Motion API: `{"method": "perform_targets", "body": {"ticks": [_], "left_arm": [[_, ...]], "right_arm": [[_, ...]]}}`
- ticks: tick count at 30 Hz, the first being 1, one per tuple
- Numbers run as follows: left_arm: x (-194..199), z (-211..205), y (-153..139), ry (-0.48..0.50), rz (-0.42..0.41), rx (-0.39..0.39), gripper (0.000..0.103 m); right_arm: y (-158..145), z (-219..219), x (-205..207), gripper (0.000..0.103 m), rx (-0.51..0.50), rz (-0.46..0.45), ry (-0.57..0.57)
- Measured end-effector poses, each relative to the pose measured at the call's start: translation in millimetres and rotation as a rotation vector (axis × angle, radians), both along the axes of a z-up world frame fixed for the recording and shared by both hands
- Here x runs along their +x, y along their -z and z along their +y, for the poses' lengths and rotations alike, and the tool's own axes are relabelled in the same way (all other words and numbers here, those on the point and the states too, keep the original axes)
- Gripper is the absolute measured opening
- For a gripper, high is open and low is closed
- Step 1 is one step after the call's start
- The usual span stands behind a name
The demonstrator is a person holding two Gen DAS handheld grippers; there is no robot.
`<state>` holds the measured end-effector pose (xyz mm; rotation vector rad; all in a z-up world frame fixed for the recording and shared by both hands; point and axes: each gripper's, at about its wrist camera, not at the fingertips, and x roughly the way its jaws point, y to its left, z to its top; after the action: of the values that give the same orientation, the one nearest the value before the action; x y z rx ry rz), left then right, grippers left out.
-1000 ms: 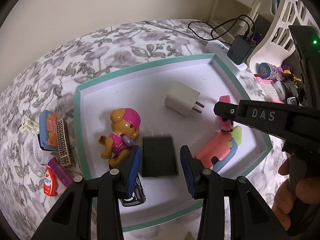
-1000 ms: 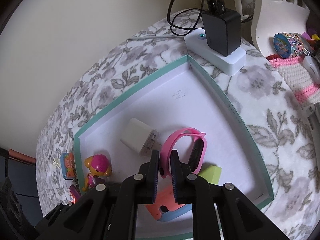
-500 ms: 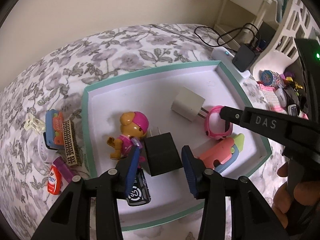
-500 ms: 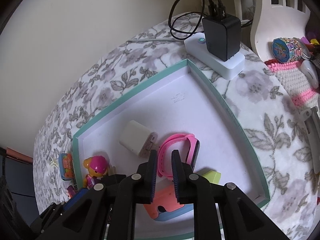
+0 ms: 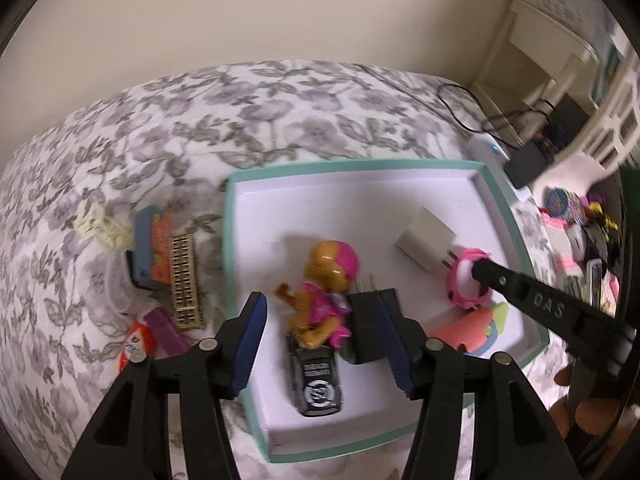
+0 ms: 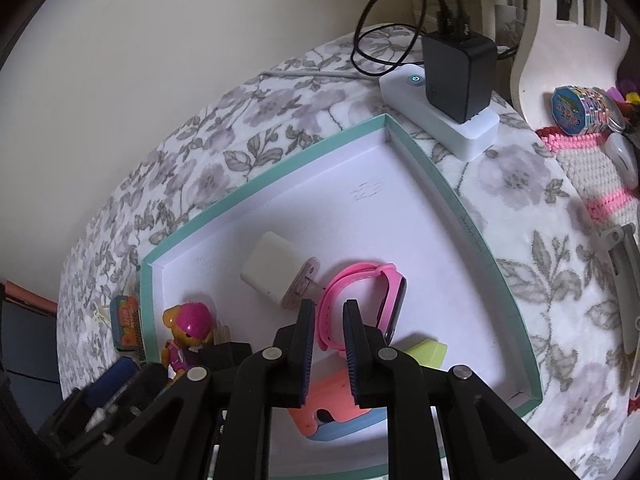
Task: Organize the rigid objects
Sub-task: 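Lower the charger and watch into the tray and open both grippers, then move both grippers back over the remaining pile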
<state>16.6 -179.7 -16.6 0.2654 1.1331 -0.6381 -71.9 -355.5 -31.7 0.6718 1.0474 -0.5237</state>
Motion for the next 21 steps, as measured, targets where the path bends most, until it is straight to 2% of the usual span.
{"method": "perform_targets", "body": {"ticks": [1, 2, 4, 6, 9, 11, 13, 15, 18, 21], "left_arm": [[3.7, 4.1, -0.2, -0.019, 0.003, -0.002, 0.062], [7.9, 8.5, -0.2, -0.039, 0.007, -0.003, 0.064], [16.0, 16.8, 0.0, -0.078, 0.012, -0.004, 0.077], [23.9, 24.9, 0.8, -0.118, 0.014, 0.001, 0.081], [35.6, 38.4, 1.4, -0.173, 0.0, 0.022, 0.083], [43.2, 48.9, 1.3, -0.21, 0.0, 0.025, 0.084], [50.3, 59.0, 1.5, -0.243, 0.011, 0.017, 0.095], [56.0, 67.9, 1.0, -0.27, 0.017, 0.008, 0.095], [62.2, 76.6, 0.2, -0.297, 0.019, 0.009, 0.095], [68.0, 86.4, 0.0, -0.326, 0.023, 0.01, 0.095]], "right_arm": [[0.1, 1.6, 1.6, 0.031, -0.005, 0.003, -0.009], [-0.1, 2.6, 2.5, 0.032, -0.009, 0.004, -0.016], [-1.3, 7.0, 6.3, 0.032, -0.027, 0.008, -0.037], [-2.3, 9.9, 8.0, 0.035, -0.039, 0.011, -0.048], [-3.4, 16.5, 11.8, 0.048, -0.058, 0.014, -0.07], [-3.8, 19.5, 13.4, 0.052, -0.062, 0.014, -0.08], [-4.4, 23.1, 15.2, 0.062, -0.071, 0.013, -0.088], [-5.3, 26.1, 16.7, 0.07, -0.077, 0.01, -0.095], [-6.4, 30.9, 18.9, 0.075, -0.082, 0.005, -0.107], [-6.3, 35.1, 21.4, 0.084, -0.089, 0.005, -0.118]]}}
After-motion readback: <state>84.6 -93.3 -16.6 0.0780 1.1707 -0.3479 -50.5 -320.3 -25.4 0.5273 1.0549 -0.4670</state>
